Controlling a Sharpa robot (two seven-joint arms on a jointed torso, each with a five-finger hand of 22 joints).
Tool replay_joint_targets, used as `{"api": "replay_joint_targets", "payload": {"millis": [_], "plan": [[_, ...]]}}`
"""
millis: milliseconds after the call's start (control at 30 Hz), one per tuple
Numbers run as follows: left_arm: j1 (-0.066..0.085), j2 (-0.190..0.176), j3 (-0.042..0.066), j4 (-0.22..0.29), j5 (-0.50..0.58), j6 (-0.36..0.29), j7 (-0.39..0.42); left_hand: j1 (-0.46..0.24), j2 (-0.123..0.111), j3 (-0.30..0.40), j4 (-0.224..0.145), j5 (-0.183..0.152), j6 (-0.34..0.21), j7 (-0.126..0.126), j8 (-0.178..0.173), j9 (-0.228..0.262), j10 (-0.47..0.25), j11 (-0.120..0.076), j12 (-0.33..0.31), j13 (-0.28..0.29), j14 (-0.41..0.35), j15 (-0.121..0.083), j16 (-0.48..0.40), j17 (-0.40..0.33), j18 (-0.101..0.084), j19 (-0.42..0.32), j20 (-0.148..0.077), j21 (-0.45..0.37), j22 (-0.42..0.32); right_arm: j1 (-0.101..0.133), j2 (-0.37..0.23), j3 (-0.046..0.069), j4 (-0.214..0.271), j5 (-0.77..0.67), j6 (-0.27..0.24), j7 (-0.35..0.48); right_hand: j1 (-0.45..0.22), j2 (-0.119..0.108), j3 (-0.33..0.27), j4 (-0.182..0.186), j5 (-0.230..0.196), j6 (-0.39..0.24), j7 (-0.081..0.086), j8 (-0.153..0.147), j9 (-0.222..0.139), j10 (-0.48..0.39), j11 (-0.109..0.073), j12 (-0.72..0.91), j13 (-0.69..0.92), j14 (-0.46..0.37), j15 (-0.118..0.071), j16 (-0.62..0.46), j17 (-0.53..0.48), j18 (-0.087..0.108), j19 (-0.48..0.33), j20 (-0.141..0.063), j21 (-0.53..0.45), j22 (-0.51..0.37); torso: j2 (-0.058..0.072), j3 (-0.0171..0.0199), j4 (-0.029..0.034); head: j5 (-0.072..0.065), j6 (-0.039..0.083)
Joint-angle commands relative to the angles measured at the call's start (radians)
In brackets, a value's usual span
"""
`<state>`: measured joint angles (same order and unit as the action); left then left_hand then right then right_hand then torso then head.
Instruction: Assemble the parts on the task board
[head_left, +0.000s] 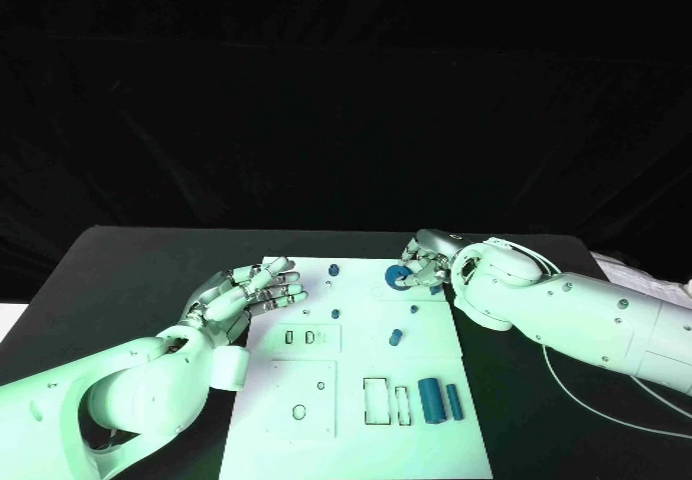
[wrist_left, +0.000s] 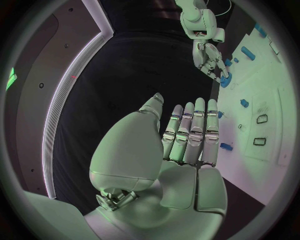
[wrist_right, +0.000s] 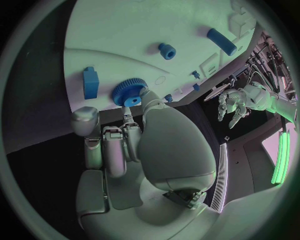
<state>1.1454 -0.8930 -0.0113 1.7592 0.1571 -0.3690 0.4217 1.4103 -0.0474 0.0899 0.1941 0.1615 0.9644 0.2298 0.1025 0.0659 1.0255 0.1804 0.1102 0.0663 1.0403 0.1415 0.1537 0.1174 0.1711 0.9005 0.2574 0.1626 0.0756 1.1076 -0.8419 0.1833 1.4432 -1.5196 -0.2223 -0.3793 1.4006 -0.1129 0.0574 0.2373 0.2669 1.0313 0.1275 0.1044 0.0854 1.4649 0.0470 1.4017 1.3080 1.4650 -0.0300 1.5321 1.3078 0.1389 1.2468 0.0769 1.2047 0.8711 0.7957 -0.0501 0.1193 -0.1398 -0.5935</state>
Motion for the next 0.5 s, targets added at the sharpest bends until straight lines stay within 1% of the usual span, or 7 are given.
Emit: {"api": "replay_joint_targets", "payload": {"millis": [33, 100, 133, 200, 333, 467, 500], "plan": [[0.001, 0.002, 0.001, 0.001, 0.002, 0.022, 0.004, -0.002, 0.008, -0.001, -0.005, -0.003, -0.003, 0.003, -0.006, -0.001, -0.002, 0.002, -0.006, -0.001, 0.006, 0.002, -0.004, 0.002, 0.013, 0.006, -0.001, -0.004, -0.001, -0.002, 0.0, -0.002, 0.0, -0.002, 0.024, -0.001, 0.029, 0.035, 0.032, -0.016, -0.024, 0.019, -0.004, 0.008, 0.004, 0.021, -0.01, 0.004, 0.102, 0.093, -0.003, 0.007, 0.196, -0.011, 0.007, -0.002, 0.005, 0.003, 0.0, 0.0002, 0.0008, -0.001, -0.002], [0.001, 0.002, 0.001, 0.0, 0.002, 0.022, 0.004, -0.002, 0.008, -0.001, -0.005, -0.003, -0.003, 0.003, -0.006, -0.001, -0.002, 0.002, -0.006, -0.001, 0.006, 0.002, -0.004, 0.002, 0.013, 0.006, -0.001, -0.004, -0.001, -0.002, 0.0, -0.001, 0.0, -0.01, 0.024, 0.001, 0.087, 0.051, 0.073, -0.052, -0.075, 0.029, -0.008, 0.01, 0.004, 0.021, -0.015, 0.004, 0.104, 0.093, -0.009, 0.008, 0.199, -0.012, 0.009, -0.006, 0.009, 0.008, 0.0, 0.0005, 0.0007, -0.001, -0.002], [0.001, 0.002, 0.001, 0.0, 0.002, 0.022, 0.004, -0.002, 0.008, -0.001, -0.005, -0.003, -0.003, 0.003, -0.006, -0.001, -0.002, 0.002, -0.006, -0.001, 0.006, 0.002, -0.004, 0.002, 0.013, 0.006, -0.001, -0.004, -0.001, -0.003, 0.0, -0.001, 0.001, -0.016, 0.024, 0.001, 0.108, 0.053, 0.088, -0.067, -0.094, 0.034, -0.008, 0.011, 0.004, 0.02, -0.015, 0.004, 0.105, 0.093, -0.009, 0.009, 0.201, -0.012, 0.009, -0.008, 0.01, 0.01, 0.0, 0.0002, 0.0006, -0.001, -0.002], [0.001, 0.002, 0.001, 0.0, 0.002, 0.022, 0.003, -0.002, 0.008, -0.001, -0.005, -0.003, -0.003, 0.003, -0.006, -0.001, -0.002, 0.002, -0.006, -0.001, 0.006, 0.002, -0.004, 0.002, 0.013, 0.006, -0.001, -0.004, -0.001, -0.003, 0.0, -0.001, 0.003, -0.036, 0.02, 0.001, 0.132, 0.052, 0.112, -0.089, -0.116, 0.041, -0.008, 0.011, 0.004, 0.02, -0.015, 0.005, 0.108, 0.094, -0.009, 0.011, 0.205, -0.013, 0.01, -0.009, 0.013, 0.014, 0.0, 0.0, 0.0009, -0.002, -0.003], [0.001, 0.002, 0.001, 0.0, 0.002, 0.023, 0.003, -0.002, 0.008, -0.001, -0.005, -0.003, -0.003, 0.003, -0.006, -0.001, -0.002, 0.002, -0.006, -0.001, 0.006, 0.002, -0.004, 0.002, 0.013, 0.006, -0.001, -0.004, -0.001, -0.006, 0.001, -0.001, 0.014, -0.089, -0.003, 0.003, 0.144, 0.045, 0.149, -0.116, -0.13, 0.062, -0.009, 0.015, 0.004, 0.027, -0.016, 0.015, 0.121, 0.095, -0.01, 0.014, 0.212, -0.016, 0.014, -0.01, 0.023, 0.03, 0.0, -0.0005, 0.0003, -0.002, -0.002], [0.001, 0.003, 0.001, 0.0, 0.002, 0.024, 0.003, -0.002, 0.009, -0.001, -0.006, -0.003, -0.003, 0.003, -0.006, -0.001, -0.002, 0.001, -0.006, -0.001, 0.006, 0.002, -0.005, 0.002, 0.013, 0.007, -0.001, -0.004, -0.002, -0.012, 0.004, -0.001, 0.048, -0.135, -0.052, 0.011, 0.127, 0.037, 0.176, -0.124, -0.124, 0.076, -0.013, 0.015, 0.004, 0.033, -0.019, 0.025, 0.132, 0.096, -0.011, 0.017, 0.217, -0.018, 0.017, -0.011, 0.032, 0.043, 0.0, -0.0001, 0.0004, -0.002, 0.0], [0.001, 0.003, 0.001, 0.0, 0.002, 0.024, 0.003, -0.002, 0.009, -0.001, -0.006, -0.003, -0.003, 0.003, -0.006, -0.001, -0.002, 0.001, -0.006, -0.001, 0.006, 0.002, -0.005, 0.002, 0.013, 0.007, -0.001, -0.004, -0.002, -0.013, 0.005, -0.001, 0.052, -0.138, -0.056, 0.012, 0.123, 0.035, 0.178, -0.124, -0.122, 0.077, -0.013, 0.015, 0.004, 0.034, -0.019, 0.026, 0.133, 0.096, -0.012, 0.017, 0.217, -0.018, 0.018, -0.011, 0.032, 0.044, 0.0, -0.0001, 0.0004, -0.002, 0.0]]}}
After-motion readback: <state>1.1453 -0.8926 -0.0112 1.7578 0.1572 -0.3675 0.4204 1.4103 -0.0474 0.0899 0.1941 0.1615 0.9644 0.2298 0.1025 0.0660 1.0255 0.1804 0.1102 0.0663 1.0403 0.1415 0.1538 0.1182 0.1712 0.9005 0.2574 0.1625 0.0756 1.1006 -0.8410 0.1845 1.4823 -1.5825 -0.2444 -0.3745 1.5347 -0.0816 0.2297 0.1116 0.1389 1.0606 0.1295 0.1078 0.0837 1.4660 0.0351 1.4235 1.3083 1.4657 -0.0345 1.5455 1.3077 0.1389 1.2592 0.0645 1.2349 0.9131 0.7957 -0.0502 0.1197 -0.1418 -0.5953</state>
